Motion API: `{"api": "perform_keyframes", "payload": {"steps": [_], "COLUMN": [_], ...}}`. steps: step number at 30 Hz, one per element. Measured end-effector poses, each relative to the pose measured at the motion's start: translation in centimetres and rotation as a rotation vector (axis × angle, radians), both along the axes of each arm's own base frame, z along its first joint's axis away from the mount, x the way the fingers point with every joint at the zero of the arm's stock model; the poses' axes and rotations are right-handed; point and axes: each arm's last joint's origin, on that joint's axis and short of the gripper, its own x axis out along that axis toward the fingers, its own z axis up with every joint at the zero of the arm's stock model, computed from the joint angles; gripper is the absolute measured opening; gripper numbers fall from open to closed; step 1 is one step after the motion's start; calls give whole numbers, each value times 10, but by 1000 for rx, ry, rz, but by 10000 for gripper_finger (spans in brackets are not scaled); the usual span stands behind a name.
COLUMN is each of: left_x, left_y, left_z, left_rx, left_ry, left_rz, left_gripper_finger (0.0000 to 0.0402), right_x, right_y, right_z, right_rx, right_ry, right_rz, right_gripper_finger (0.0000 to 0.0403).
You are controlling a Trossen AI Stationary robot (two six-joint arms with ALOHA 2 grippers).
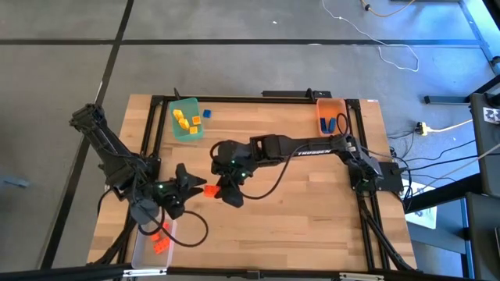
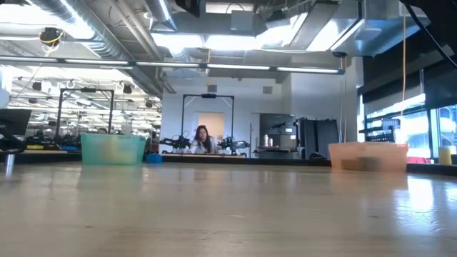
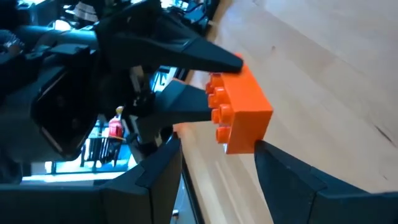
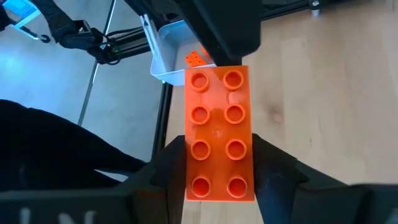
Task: Sort & place blocks by color
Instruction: Put the orange game piece into the transparent bin
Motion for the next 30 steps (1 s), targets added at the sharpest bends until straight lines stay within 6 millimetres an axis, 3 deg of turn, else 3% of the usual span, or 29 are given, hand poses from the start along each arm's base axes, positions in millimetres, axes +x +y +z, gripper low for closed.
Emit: {"api": "perform_keyframes", "payload": {"steps": [15,30], "left_x": [3,13], "left_y": [-2,8], "left_z": [0,1], "left_rx": [-65,-64], "left_ry": [52,23], "left_rz": [-109,-24], "left_gripper_finger": [193,188], "right_x": [4,4], "right_y": [-5,-4], "right_z": [1,1], "right_rx": [-12,2], "right_ry": [-40,-42], "right_rz": [-26,-8], "right_gripper_finger": [140,140]}}
